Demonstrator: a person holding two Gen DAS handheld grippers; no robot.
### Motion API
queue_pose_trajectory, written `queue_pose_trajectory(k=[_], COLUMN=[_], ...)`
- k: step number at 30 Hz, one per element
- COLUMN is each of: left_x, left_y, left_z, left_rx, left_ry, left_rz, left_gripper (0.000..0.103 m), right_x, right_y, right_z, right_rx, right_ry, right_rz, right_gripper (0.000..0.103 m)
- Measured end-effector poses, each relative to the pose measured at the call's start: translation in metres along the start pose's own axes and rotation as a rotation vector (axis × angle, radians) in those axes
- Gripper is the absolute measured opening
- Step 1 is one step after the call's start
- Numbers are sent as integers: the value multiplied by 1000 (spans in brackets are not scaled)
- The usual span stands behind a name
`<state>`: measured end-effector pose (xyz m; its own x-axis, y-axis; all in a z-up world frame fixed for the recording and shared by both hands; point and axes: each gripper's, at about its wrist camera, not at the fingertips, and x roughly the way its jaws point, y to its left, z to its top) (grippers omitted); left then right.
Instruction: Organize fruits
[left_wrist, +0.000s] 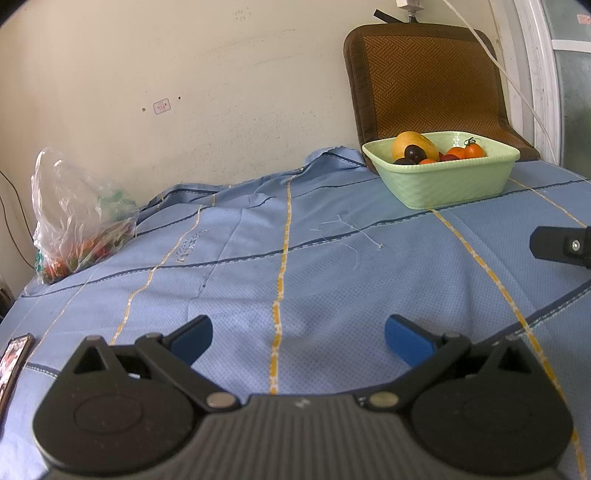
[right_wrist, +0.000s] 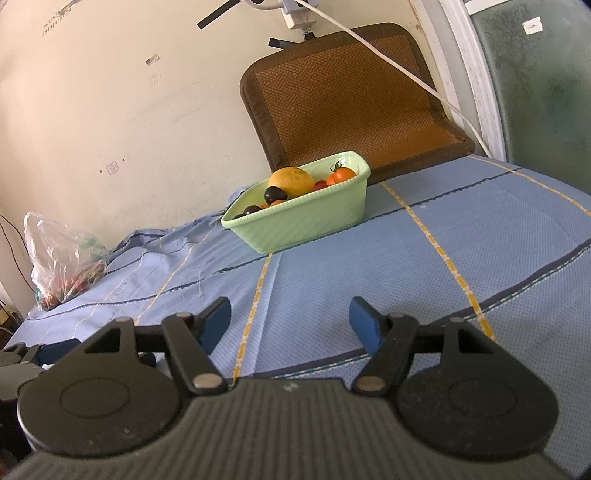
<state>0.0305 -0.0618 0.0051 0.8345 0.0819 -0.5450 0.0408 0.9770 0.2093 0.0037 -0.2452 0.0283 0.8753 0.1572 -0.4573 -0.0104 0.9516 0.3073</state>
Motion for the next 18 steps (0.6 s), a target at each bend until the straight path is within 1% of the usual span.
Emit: queue_pose_trajectory(k=[18], left_x=[-3], left_y=[-5], left_z=[0], left_rx=[33], left_ry=[-21], left_rz=[16], left_gripper=[103], right_x=[1], right_y=[-1], right_z=[0], right_rx=[-3], right_ry=[-1], right_rz=[8], right_gripper=[73])
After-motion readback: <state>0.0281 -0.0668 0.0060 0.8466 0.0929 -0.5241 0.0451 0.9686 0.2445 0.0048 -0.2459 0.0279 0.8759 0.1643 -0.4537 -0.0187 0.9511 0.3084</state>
